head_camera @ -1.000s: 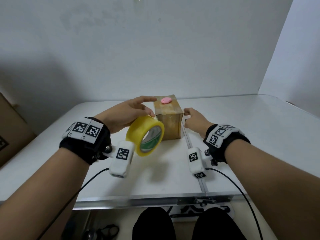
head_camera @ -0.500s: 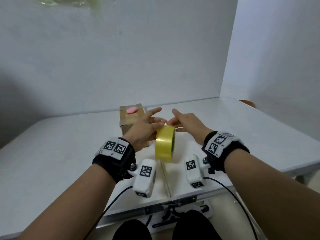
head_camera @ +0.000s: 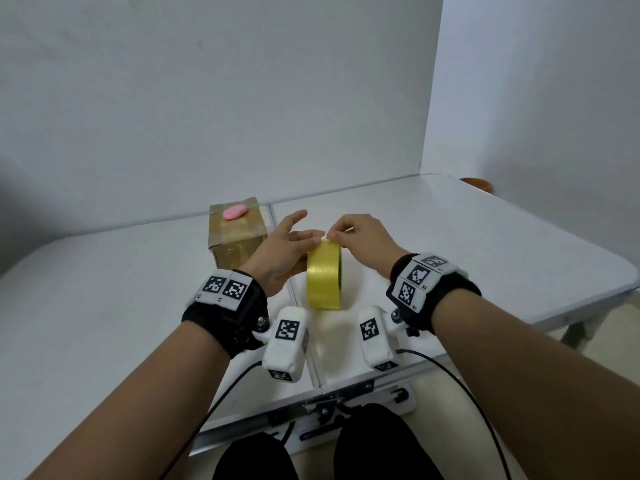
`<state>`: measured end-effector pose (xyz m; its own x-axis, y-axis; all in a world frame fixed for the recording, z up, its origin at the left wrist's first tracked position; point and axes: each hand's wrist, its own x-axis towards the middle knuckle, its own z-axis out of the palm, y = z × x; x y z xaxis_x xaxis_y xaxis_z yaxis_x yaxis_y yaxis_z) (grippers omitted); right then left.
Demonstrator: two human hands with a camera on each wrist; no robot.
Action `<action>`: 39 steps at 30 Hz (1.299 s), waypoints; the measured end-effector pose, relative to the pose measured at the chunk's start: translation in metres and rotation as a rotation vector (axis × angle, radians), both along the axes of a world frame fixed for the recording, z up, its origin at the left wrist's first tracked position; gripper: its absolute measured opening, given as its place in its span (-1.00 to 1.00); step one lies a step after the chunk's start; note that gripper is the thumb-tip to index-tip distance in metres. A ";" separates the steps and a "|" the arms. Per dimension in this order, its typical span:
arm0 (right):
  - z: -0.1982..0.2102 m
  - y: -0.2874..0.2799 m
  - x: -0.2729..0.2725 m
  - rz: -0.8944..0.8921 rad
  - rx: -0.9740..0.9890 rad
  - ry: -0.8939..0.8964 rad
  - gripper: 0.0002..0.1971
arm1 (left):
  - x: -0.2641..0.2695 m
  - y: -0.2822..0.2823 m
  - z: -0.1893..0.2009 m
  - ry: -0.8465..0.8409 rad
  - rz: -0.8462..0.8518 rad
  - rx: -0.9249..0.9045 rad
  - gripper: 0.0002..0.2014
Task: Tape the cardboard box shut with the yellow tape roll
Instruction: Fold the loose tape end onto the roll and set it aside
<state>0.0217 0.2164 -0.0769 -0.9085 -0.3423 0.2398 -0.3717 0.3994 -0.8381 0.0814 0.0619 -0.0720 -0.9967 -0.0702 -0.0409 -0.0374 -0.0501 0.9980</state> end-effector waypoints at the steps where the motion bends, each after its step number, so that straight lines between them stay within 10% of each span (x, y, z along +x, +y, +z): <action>1: 0.001 -0.002 0.001 0.002 0.018 0.016 -0.82 | 0.000 -0.001 0.000 -0.007 -0.002 0.010 -0.35; 39: 0.012 0.001 0.016 0.008 0.054 0.099 -0.83 | 0.004 -0.004 0.002 0.098 0.061 -0.191 -0.61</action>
